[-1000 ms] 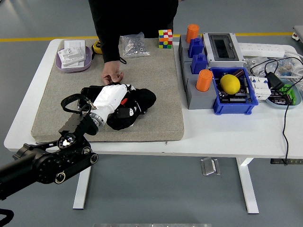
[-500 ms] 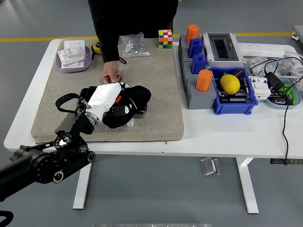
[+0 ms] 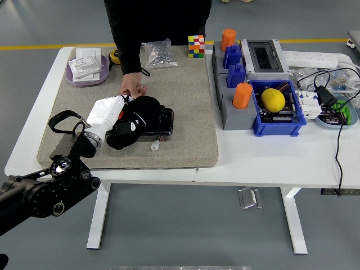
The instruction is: Pick the rag up,wipe the panel,place it on the desk
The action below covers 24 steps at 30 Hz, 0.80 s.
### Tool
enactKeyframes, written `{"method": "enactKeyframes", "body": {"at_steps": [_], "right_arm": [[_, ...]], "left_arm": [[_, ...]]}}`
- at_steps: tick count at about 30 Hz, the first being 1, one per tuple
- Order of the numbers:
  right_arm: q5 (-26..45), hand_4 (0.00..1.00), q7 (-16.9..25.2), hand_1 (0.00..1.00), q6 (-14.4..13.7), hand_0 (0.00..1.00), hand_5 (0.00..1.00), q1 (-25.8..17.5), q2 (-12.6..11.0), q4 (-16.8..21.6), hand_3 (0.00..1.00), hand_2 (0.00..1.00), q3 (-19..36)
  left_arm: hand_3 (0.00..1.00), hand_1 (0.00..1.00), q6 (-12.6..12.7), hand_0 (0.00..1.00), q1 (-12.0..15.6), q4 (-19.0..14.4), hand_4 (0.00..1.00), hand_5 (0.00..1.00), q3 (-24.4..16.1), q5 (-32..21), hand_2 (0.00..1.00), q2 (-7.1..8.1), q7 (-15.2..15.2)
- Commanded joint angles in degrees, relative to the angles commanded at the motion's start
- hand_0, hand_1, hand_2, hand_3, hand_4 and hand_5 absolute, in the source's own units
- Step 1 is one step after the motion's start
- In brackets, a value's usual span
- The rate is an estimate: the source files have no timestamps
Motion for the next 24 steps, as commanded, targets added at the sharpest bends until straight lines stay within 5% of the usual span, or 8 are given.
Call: {"method": "enactKeyframes", "body": {"at_steps": [24], "right_arm": [[-0.9,0.940,-0.3,0.664,0.1,0.725,0.578,-0.5,0.1,0.0,0.585,0.696,1.3]], "left_arm": [[0.401,0.144,0.1,0.215,2.6,2.3,0.367,0.002,-8.3,3.8,0.497,3.47,0.3]]}}
